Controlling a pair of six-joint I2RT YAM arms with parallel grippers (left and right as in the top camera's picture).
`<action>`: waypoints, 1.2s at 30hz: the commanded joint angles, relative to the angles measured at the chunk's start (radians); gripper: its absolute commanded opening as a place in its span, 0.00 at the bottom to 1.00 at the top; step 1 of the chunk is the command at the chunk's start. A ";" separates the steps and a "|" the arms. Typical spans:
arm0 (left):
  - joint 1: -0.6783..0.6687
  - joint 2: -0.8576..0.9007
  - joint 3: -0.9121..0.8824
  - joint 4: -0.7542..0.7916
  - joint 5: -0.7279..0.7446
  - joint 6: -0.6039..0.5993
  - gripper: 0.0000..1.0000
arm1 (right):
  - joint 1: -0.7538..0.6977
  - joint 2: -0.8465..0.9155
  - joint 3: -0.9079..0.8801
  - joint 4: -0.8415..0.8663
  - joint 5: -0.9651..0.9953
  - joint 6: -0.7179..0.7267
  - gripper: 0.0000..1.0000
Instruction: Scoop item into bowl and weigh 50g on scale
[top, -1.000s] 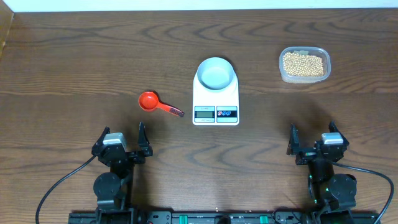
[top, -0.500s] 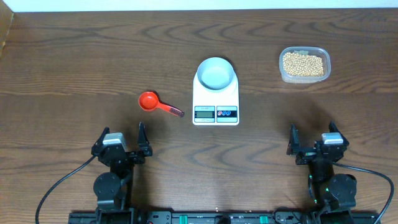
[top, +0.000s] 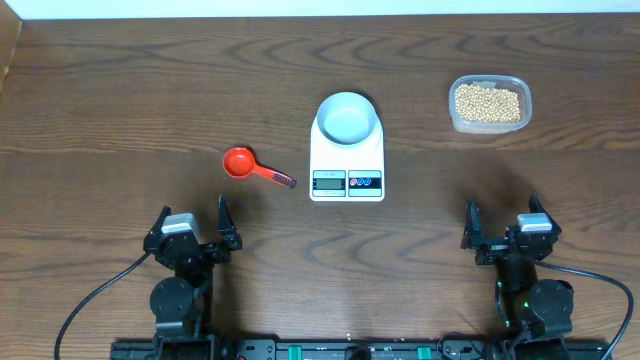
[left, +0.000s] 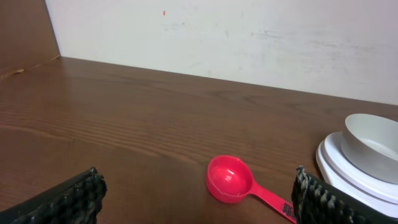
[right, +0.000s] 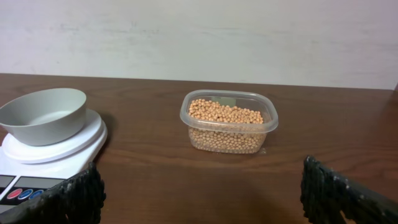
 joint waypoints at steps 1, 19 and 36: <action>0.004 -0.006 0.030 -0.017 -0.032 -0.012 0.98 | 0.010 -0.005 -0.002 -0.002 0.014 -0.012 0.99; 0.004 0.014 0.076 -0.017 -0.073 -0.012 0.98 | 0.010 -0.005 -0.002 -0.001 0.014 -0.012 0.99; 0.004 0.214 0.191 -0.017 -0.110 -0.008 0.98 | 0.010 -0.005 -0.002 -0.002 0.014 -0.012 0.99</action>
